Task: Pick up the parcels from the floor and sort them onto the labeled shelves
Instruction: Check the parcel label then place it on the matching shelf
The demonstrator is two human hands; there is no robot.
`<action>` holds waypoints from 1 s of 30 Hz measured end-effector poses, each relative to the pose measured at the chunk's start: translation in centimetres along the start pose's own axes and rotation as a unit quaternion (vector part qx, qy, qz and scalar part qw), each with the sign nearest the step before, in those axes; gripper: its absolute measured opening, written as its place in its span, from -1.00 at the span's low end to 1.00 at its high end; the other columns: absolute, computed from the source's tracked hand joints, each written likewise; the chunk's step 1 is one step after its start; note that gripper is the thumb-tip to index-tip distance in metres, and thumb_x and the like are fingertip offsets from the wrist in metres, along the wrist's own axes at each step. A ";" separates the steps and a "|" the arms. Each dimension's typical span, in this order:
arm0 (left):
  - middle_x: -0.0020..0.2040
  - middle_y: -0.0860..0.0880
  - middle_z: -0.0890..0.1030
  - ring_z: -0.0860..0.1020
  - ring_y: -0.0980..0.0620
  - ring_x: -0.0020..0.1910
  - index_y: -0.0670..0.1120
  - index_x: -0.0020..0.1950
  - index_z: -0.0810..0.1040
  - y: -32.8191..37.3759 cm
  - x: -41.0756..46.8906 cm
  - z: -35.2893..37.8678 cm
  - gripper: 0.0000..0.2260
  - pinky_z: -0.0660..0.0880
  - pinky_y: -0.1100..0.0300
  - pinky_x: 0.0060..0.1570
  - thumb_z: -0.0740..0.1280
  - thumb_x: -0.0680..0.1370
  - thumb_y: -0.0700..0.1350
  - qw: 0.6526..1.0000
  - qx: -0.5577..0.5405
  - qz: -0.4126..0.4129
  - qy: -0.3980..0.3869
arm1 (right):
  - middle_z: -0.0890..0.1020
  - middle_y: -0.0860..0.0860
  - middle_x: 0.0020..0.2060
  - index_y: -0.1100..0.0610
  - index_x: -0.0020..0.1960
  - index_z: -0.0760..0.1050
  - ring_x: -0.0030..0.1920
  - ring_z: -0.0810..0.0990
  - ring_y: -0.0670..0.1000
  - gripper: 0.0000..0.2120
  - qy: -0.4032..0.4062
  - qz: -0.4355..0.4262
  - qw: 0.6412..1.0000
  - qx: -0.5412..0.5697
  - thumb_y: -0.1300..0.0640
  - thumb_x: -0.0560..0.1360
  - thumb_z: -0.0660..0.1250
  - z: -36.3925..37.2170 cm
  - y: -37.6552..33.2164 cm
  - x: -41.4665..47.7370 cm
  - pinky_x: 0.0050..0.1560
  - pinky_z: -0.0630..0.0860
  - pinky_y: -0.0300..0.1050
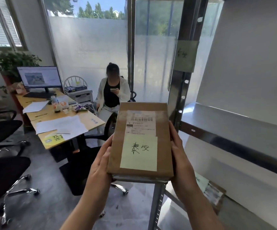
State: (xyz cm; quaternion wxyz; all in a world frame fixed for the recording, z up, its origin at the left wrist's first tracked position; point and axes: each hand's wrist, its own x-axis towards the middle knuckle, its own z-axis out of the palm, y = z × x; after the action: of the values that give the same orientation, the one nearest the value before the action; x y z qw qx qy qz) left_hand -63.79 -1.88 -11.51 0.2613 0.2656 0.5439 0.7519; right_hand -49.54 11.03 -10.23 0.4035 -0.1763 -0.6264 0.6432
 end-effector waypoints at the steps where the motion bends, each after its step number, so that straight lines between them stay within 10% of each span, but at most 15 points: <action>1: 0.14 -0.02 0.73 0.71 0.01 0.09 0.12 0.39 0.52 0.1 0.8 0.1 -0.67 0.63 0.21 -0.16 0.08 0.71 -0.08 1.000 -0.009 -0.001 -0.016 | 0.40 -0.22 0.50 -0.45 0.44 0.31 0.51 0.40 -0.03 -0.57 0.011 -0.005 1.000 -0.005 -0.13 0.61 0.10 0.1 -0.1 0.3 0.51 0.33 0.21; 7: 0.22 -0.08 0.69 0.63 -0.18 0.22 0.15 0.25 0.59 0.8 5.5 -0.1 -0.69 0.51 -0.12 0.08 0.10 0.69 -0.07 0.994 -0.052 -0.003 -0.093 | 0.41 -0.27 0.48 -0.51 0.39 0.31 0.48 0.44 -0.07 -0.62 0.094 -0.013 0.995 -0.021 -0.17 0.64 0.09 1.8 -0.7 1.4 0.49 0.38 0.17; 30: 0.19 -0.05 0.70 0.66 -0.09 0.17 0.08 0.29 0.57 4.5 9.0 -2.2 -0.70 0.53 0.02 0.04 0.11 0.68 -0.08 0.944 -0.106 -0.035 -0.311 | 0.47 -0.13 0.45 -0.45 0.34 0.43 0.36 0.58 0.00 -0.62 0.308 -0.071 0.948 -0.030 -0.19 0.55 0.16 9.9 -4.8 -1.5 0.36 0.52 0.17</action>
State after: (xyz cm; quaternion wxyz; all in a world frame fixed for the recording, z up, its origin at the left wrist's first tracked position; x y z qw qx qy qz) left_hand -72.32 1.54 -6.73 0.4703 0.4381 0.3617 0.6753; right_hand -54.47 2.81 -4.55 0.6156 -0.3328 -0.5018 0.5084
